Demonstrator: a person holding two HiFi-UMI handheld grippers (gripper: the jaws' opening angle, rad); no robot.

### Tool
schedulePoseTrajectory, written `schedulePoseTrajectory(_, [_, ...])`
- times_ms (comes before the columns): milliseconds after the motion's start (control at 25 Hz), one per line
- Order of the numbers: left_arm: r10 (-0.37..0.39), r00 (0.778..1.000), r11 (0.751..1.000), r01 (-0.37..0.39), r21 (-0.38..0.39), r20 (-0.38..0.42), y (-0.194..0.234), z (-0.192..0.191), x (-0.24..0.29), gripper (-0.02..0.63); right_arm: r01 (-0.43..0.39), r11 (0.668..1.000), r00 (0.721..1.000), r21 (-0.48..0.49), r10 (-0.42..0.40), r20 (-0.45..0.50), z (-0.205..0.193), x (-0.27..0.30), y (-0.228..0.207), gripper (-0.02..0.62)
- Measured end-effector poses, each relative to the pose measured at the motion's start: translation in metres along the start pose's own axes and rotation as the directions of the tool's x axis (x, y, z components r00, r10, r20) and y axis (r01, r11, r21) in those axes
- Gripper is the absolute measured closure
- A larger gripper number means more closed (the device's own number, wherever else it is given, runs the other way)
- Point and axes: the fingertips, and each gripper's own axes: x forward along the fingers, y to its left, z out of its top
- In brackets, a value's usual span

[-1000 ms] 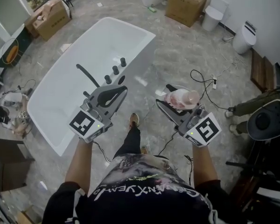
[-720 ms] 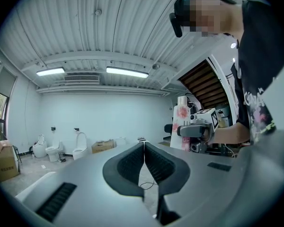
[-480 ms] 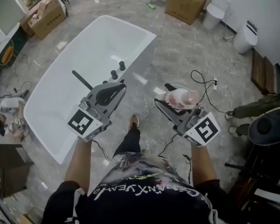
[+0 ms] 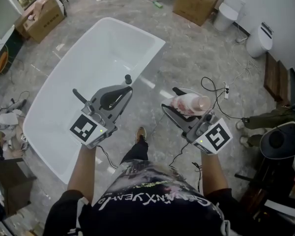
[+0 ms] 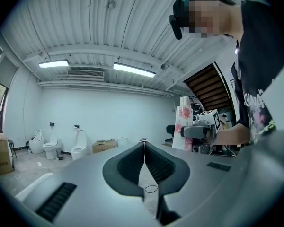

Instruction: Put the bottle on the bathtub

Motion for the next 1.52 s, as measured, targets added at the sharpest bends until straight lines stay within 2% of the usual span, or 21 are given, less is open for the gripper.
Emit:
schedulePoseTrajectory(240, [-0.012,1.0,1.0,0.012,-0.021,0.005,0.061,0.001,0.017,0.586,0.009,1.0,1.0,0.013,-0.009,-0.004,0.003,0.05,-0.038,0.382])
schedulePoseTrajectory(400, [-0.019,1.0,0.999,0.019,-0.04,0.01,0.096,-0.004,0.03,0.586,0.036,0.999,0.998,0.003,-0.036,0.042,0.013,0.083,-0.066,0.382])
schedulePoseTrajectory(520, [-0.022,1.0,0.998,0.022,-0.057,0.011,0.12,-0.007,0.04,0.586,0.017,1.0,1.0,0.019,-0.017,-0.001,0.001,0.098,-0.081,0.382])
schedulePoseTrajectory(680, [-0.028,1.0,0.997,0.029,-0.066,0.013,0.148,-0.012,0.047,0.586,0.031,0.999,0.999,0.012,-0.031,-0.012,-0.003,0.123,-0.098,0.382])
schedulePoseTrajectory(880, [-0.04,0.999,0.996,0.041,-0.075,0.017,0.167,-0.018,0.054,0.586,0.015,0.999,1.0,0.033,-0.015,-0.021,-0.011,0.139,-0.105,0.382])
schedulePoseTrajectory(1160, [-0.05,0.999,0.996,0.051,-0.077,0.019,0.183,-0.018,0.069,0.586,0.07,0.998,0.997,0.001,-0.07,0.008,-0.004,0.157,-0.132,0.382])
schedulePoseTrajectory(1400, [-0.044,0.999,0.996,0.045,-0.076,0.013,0.196,-0.026,0.082,0.586,0.058,0.998,0.998,0.006,-0.058,-0.001,-0.017,0.166,-0.149,0.382])
schedulePoseTrajectory(1520, [-0.04,0.999,0.996,0.041,-0.077,0.005,0.203,-0.027,0.099,0.586,0.033,0.999,0.999,0.021,-0.033,-0.039,-0.029,0.161,-0.164,0.382])
